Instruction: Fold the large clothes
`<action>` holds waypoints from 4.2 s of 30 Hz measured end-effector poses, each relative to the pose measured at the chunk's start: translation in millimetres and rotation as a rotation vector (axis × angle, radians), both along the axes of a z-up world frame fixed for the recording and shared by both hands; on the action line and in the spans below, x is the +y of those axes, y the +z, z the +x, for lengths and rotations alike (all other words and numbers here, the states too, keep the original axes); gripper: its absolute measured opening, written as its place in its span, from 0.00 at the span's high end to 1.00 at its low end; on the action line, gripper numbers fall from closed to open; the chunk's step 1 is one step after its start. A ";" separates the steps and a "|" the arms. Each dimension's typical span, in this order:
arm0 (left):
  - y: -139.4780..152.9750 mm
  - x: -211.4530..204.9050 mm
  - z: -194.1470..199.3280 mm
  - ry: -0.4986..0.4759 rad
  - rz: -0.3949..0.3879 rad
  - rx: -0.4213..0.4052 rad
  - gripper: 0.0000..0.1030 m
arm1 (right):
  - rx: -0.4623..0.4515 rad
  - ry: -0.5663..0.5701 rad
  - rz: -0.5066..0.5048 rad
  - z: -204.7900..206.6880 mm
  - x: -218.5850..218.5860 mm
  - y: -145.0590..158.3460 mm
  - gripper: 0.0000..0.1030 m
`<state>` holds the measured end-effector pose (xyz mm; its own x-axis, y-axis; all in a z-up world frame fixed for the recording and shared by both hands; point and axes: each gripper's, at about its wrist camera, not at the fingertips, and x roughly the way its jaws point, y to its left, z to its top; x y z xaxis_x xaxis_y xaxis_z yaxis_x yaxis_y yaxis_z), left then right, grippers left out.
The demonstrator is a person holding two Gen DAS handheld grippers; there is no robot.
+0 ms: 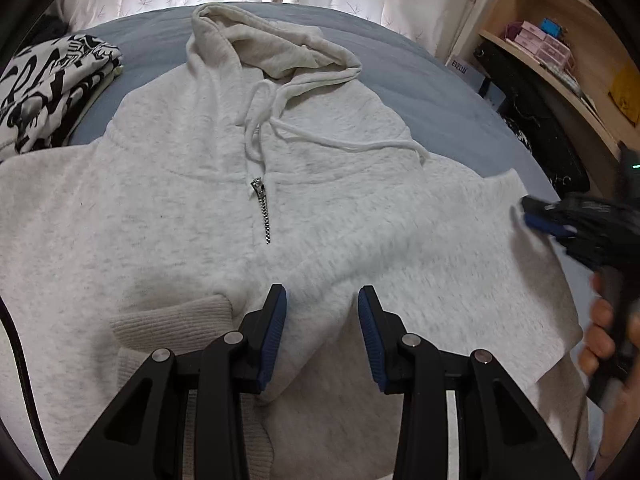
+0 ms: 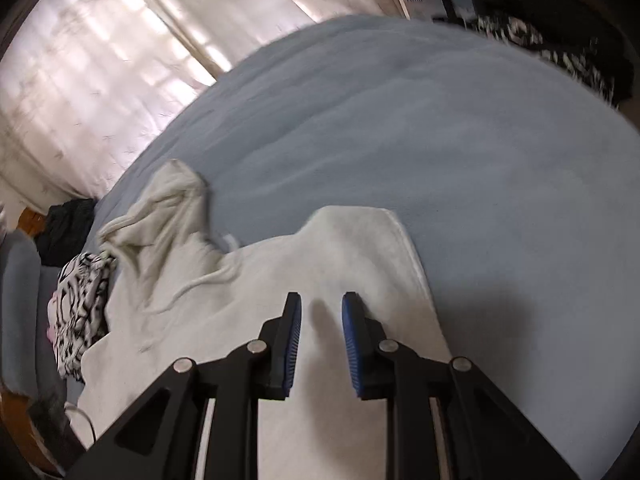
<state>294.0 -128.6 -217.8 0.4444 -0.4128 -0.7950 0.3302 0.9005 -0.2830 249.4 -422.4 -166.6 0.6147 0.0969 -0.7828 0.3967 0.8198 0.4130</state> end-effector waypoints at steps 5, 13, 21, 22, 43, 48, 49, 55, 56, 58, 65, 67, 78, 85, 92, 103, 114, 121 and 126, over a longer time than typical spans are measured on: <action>-3.3 0.4 1.5 -0.012 0.001 -0.004 0.65 | 0.044 0.014 -0.029 19.2 0.4 -31.7 0.80; 8.8 2.9 -2.2 -0.004 0.004 0.012 0.65 | -0.031 -0.021 0.160 -17.1 -4.4 7.9 0.80; 13.9 20.8 -40.4 -0.015 -0.029 0.019 0.60 | 0.073 0.112 0.082 -104.9 50.2 -4.0 0.80; 9.9 21.9 -42.6 -0.014 -0.022 0.028 0.60 | 0.080 0.112 0.073 -113.8 53.9 -9.7 0.79; 66.6 60.3 -224.7 0.030 0.079 -0.067 0.47 | -0.050 0.254 0.072 -245.1 186.8 64.3 0.69; 82.7 76.3 -255.3 0.026 0.071 -0.085 0.47 | -0.063 0.337 0.018 -262.6 230.3 75.6 0.69; 86.8 80.6 -260.0 0.030 0.073 -0.097 0.47 | -0.065 0.350 0.007 -265.5 236.5 77.3 0.69; 104.1 109.2 -275.5 0.073 0.076 -0.131 0.43 | -0.083 0.432 -0.108 -278.9 280.8 89.5 0.69; 105.9 113.9 -277.0 0.081 0.080 -0.133 0.43 | -0.084 0.444 -0.119 -280.1 287.1 91.3 0.69; 108.9 124.7 -278.7 0.100 0.081 -0.134 0.42 | -0.088 0.469 -0.132 -280.7 298.8 94.7 0.69; 109.7 182.4 -272.6 0.194 0.044 -0.102 0.42 | -0.102 0.568 -0.210 -270.2 346.7 102.9 0.69; 107.9 206.6 -267.5 0.238 0.030 -0.095 0.42 | -0.105 0.603 -0.220 -262.0 363.3 103.0 0.69; 88.5 362.8 -210.5 0.518 0.037 -0.106 0.42 | -0.107 0.715 -0.248 -195.6 456.8 92.6 0.69; 45.0 469.8 -157.6 0.628 -0.176 -0.024 0.42 | -0.118 0.767 -0.255 -155.4 514.6 79.5 0.69; -8.2 528.9 -124.1 0.709 -0.417 0.037 0.42 | -0.096 0.761 -0.245 -117.5 543.6 64.0 0.69; -46.0 581.0 -85.9 0.885 -0.517 -0.012 0.44 | -0.032 0.756 -0.228 -92.1 559.3 36.2 0.69; 41.7 521.7 -78.5 0.864 -0.145 -0.232 0.91 | -0.022 0.714 -0.179 -97.4 535.2 35.3 0.69; 168.5 398.4 -96.0 0.579 -0.148 -0.467 0.91 | -0.065 0.643 -0.133 -115.3 483.5 52.8 0.69; 211.5 282.3 -96.8 0.331 -0.176 -0.474 0.91 | -0.107 0.537 -0.102 -133.5 418.8 66.9 0.69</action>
